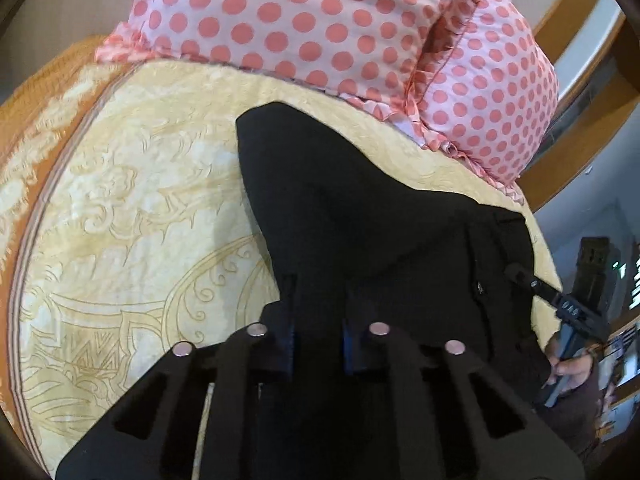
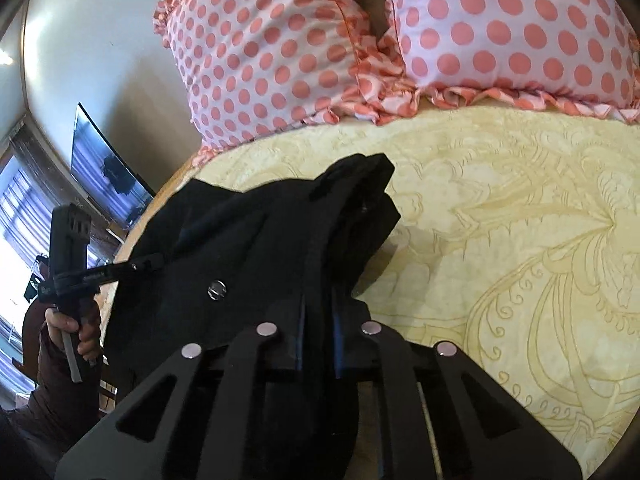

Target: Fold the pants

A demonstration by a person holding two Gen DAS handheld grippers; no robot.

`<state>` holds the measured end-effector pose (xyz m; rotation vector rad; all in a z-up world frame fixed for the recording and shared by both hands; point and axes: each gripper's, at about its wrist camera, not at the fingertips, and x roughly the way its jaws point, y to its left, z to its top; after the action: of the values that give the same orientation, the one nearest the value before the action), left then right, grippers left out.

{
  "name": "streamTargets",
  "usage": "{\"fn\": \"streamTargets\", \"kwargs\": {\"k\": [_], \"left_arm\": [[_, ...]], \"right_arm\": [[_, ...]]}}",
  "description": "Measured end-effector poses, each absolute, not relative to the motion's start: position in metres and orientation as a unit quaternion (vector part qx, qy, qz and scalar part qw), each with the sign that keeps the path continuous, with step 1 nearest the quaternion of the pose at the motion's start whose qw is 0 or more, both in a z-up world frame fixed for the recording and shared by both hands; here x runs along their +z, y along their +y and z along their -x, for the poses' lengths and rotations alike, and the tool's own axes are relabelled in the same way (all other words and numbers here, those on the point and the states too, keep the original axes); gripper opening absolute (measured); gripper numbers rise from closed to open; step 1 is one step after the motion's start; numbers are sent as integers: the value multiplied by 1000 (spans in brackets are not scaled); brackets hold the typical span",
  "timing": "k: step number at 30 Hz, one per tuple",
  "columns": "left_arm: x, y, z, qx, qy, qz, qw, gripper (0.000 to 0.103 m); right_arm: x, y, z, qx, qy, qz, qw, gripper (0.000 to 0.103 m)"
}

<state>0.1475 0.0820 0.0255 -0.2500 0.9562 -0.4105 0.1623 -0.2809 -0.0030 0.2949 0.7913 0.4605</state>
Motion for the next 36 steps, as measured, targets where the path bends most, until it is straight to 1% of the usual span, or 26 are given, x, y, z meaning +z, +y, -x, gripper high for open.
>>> {"fn": "streamTargets", "kwargs": {"k": [6,10,12,13,15,16,17,18,19,20,21,22,23,24,25,26,28,30,31,32,34,36], "left_arm": [[53,71,-165,-199,427,105,876,12],[66,59,-202,-198,404,132,883,12],[60,50,-224,-191,410,135,881,12],[52,44,-238,-189,427,140,873,13],[30,39,-259,-172,472,152,851,15],[20,39,-264,-160,486,153,845,21],[14,39,-267,-152,487,156,846,31],[13,42,-266,-148,484,158,848,35],[15,44,-264,-147,483,159,849,38],[18,47,-261,-143,479,160,851,38],[27,51,-254,-135,467,154,860,38],[38,56,-245,-128,450,145,872,38],[45,59,-241,-126,439,140,878,41],[57,62,-226,-136,415,138,889,46],[64,64,-217,-153,402,142,892,62],[67,62,-208,-169,394,145,892,72],[71,48,-187,-221,388,141,883,72],[63,35,-178,-253,407,133,867,74],[55,27,-178,-260,426,127,857,74],[47,21,-180,-259,442,120,850,74],[24,13,-190,-242,475,110,839,74],[21,9,-189,-235,465,101,847,74]], "right_arm": [[31,-287,-184,220,357,-149,896,8],[50,-302,-215,194,331,-164,909,8],[45,-313,-236,172,332,-178,910,8],[38,-318,-245,160,341,-186,907,8],[7,-318,-269,124,399,-184,890,9],[-2,-317,-272,113,414,-179,885,13],[-10,-317,-274,99,423,-172,884,22],[-8,-318,-271,95,418,-168,888,25],[-4,-319,-269,89,415,-166,890,34],[3,-322,-263,76,409,-160,895,44],[13,-326,-254,68,396,-158,902,49],[24,-328,-241,75,375,-165,909,58],[32,-330,-232,90,360,-175,912,62],[37,-328,-222,113,350,-186,911,62],[41,-325,-212,144,346,-200,905,62],[40,-320,-204,175,346,-215,896,62],[34,-310,-195,221,360,-236,875,63],[17,-301,-193,227,396,-246,855,66],[10,-300,-195,218,408,-247,851,70],[-3,-300,-198,198,427,-253,845,70],[-12,-308,-197,200,413,-284,842,70],[-7,-306,-192,183,416,-278,846,70]]}}
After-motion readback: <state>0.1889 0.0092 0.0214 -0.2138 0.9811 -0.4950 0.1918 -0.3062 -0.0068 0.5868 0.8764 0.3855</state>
